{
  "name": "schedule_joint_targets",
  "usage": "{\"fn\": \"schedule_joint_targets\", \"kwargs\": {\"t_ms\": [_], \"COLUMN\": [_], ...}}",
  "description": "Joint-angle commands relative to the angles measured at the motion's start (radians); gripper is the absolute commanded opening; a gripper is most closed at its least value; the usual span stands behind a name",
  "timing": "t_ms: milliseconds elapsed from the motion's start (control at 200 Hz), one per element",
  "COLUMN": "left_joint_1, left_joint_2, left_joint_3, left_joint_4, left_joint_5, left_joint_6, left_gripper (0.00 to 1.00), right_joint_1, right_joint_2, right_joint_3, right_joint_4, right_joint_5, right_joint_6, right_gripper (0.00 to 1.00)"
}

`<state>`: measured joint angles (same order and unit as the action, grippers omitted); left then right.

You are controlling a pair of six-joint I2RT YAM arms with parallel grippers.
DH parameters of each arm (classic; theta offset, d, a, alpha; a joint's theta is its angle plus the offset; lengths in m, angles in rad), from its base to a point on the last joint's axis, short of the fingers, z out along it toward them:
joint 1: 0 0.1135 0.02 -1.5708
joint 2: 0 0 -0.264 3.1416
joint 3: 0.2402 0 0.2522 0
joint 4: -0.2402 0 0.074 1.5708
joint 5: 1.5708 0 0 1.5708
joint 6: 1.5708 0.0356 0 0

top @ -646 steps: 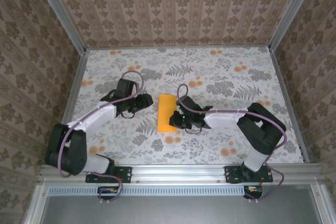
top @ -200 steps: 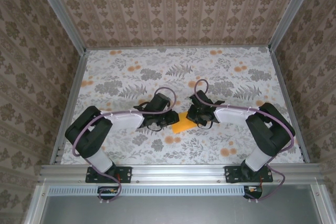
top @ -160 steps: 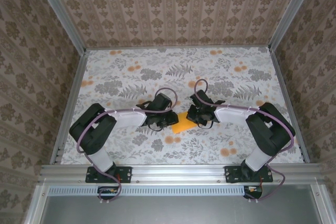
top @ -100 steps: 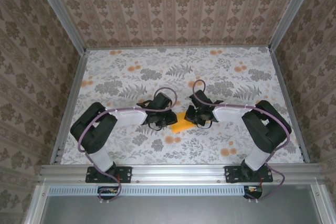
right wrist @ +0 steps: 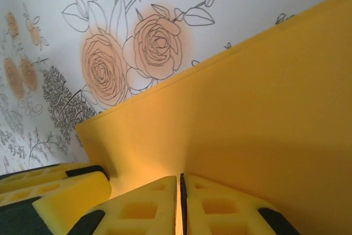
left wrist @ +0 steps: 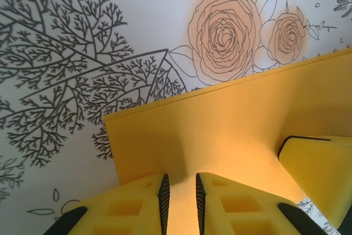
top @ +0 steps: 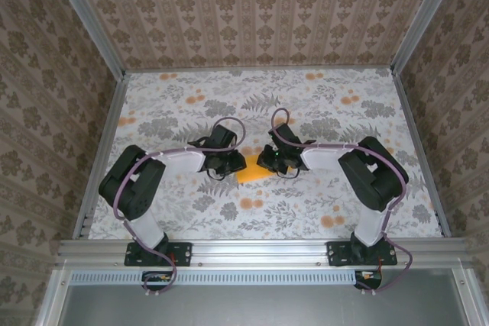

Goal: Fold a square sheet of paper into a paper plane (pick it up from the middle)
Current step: Rotate the square sheet of paper at the center of the table, then first fold in half a square sheet of paper at the center of the table.

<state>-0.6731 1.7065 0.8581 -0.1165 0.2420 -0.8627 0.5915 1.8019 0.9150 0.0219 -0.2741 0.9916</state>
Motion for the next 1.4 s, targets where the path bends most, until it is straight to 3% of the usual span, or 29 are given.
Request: {"fn": "schedule_joint_targets", "kwargs": {"t_ms": [0, 350, 775, 965, 1395], "left_joint_1": [0.001, 0.002, -0.008, -0.057, -0.119], "left_joint_2": [0.016, 0.019, -0.086, -0.116, -0.021], "left_joint_3": [0.004, 0.016, 0.018, -0.014, -0.072], "left_joint_4": [-0.054, -0.059, -0.02, 0.05, 0.146], "left_joint_5": [0.006, 0.017, 0.066, 0.113, 0.096], "left_joint_6": [0.037, 0.043, 0.038, -0.021, -0.143], "left_gripper": [0.24, 0.24, 0.25, 0.25, 0.13], "right_joint_1": [-0.009, -0.003, -0.004, -0.004, -0.004], "right_joint_2": [-0.085, -0.07, -0.038, -0.025, -0.019], "right_joint_3": [-0.05, -0.176, -0.179, -0.185, -0.215], "right_joint_4": [0.021, 0.175, 0.177, 0.198, 0.255], "right_joint_5": [-0.04, -0.129, -0.098, -0.09, -0.087], "right_joint_6": [-0.06, -0.019, -0.013, 0.01, 0.057], "right_gripper": [0.13, 0.1, 0.08, 0.08, 0.06]}}
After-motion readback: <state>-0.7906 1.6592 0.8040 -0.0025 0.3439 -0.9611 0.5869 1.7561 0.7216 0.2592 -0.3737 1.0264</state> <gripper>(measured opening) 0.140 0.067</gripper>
